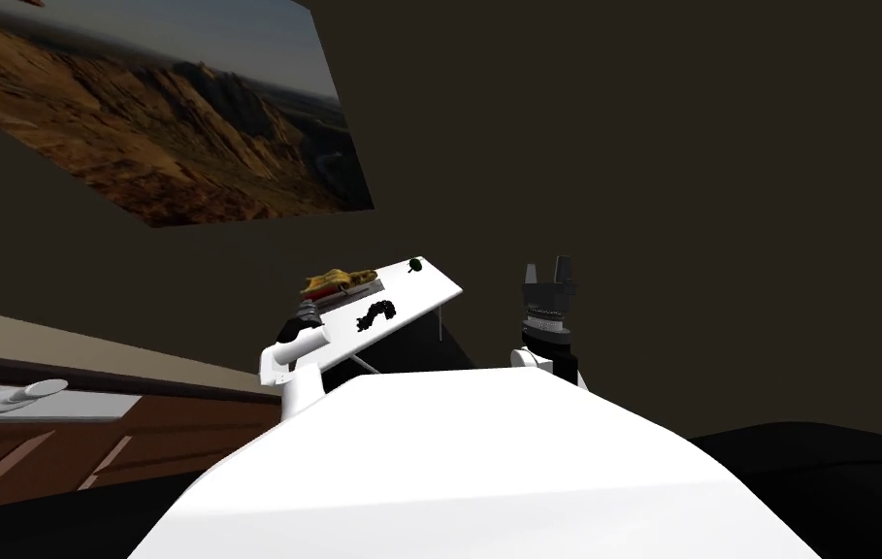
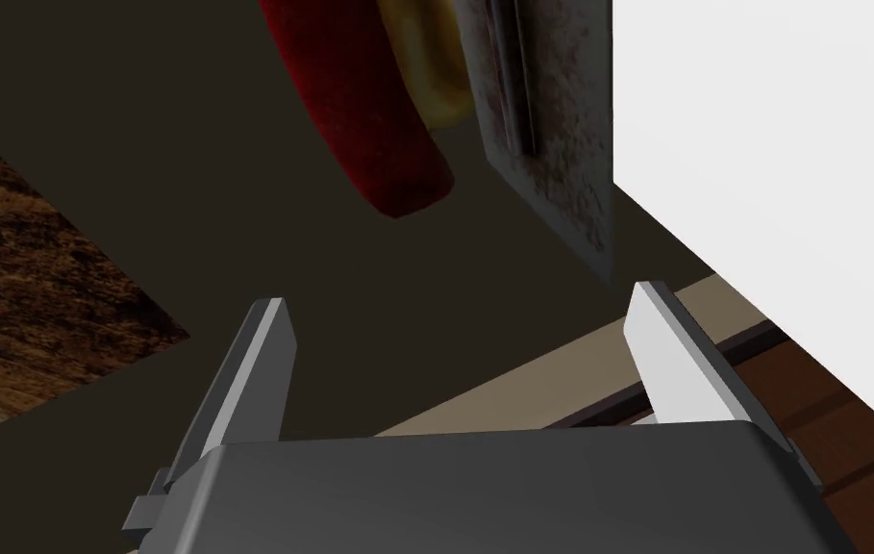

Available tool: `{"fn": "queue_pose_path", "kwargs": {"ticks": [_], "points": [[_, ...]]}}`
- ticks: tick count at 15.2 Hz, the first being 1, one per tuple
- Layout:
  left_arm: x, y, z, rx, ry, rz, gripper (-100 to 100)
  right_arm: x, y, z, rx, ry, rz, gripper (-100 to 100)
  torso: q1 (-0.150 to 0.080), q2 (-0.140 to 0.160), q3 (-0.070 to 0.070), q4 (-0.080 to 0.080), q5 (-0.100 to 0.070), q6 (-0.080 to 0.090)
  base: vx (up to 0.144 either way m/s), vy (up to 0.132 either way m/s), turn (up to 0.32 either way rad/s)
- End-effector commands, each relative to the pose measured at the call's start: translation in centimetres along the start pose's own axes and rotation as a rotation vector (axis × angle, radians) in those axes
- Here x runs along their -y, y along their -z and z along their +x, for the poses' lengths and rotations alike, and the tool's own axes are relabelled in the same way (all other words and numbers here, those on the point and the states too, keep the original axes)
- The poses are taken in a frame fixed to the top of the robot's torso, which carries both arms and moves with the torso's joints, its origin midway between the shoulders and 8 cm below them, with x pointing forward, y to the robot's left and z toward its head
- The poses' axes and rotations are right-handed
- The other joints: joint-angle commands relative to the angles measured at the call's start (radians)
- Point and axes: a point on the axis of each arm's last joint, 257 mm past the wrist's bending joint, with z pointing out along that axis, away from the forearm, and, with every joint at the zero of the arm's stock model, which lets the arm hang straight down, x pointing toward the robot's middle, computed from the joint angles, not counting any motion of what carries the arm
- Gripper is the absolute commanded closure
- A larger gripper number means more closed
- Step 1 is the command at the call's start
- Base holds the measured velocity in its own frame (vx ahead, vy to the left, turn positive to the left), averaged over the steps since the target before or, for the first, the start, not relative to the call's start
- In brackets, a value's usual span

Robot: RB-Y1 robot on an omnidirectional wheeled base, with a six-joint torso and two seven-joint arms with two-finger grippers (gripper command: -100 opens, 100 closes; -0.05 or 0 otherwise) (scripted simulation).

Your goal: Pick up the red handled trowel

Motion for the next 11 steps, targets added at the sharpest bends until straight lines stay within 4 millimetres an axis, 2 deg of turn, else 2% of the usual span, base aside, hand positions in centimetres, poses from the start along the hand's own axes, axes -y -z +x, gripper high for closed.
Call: {"fn": "queue_pose_path", "kwargs": {"ticks": [1,8,10,11], "points": [[-0.1,0.0,0.5,-0.012,0.009,-0.019,-100,0.0,0.0,0.0,0.000,0.000,0.000,0,0.000,0.000,0.000,0.000,0.000,0.000,0.076,0.011,-0.125],[-0.3,0.0,2.2,-0.056,0.033,-0.080,-100,0.0,0.0,0.0,0.000,0.000,0.000,0,0.000,0.001,0.001,0.000,0.000,0.000,0.067,0.013,-0.129],[-0.2,-0.1,2.1,-0.054,0.032,-0.076,-100,0.0,0.0,0.0,0.000,0.000,0.000,0,0.001,0.001,0.001,0.000,0.000,-0.001,0.049,0.022,-0.081],[-0.4,-0.8,1.9,-0.049,0.036,-0.081,-100,0.0,0.0,0.0,0.000,0.000,0.000,0,0.000,0.003,0.001,0.000,0.000,-0.001,0.007,0.015,-0.051]]}}
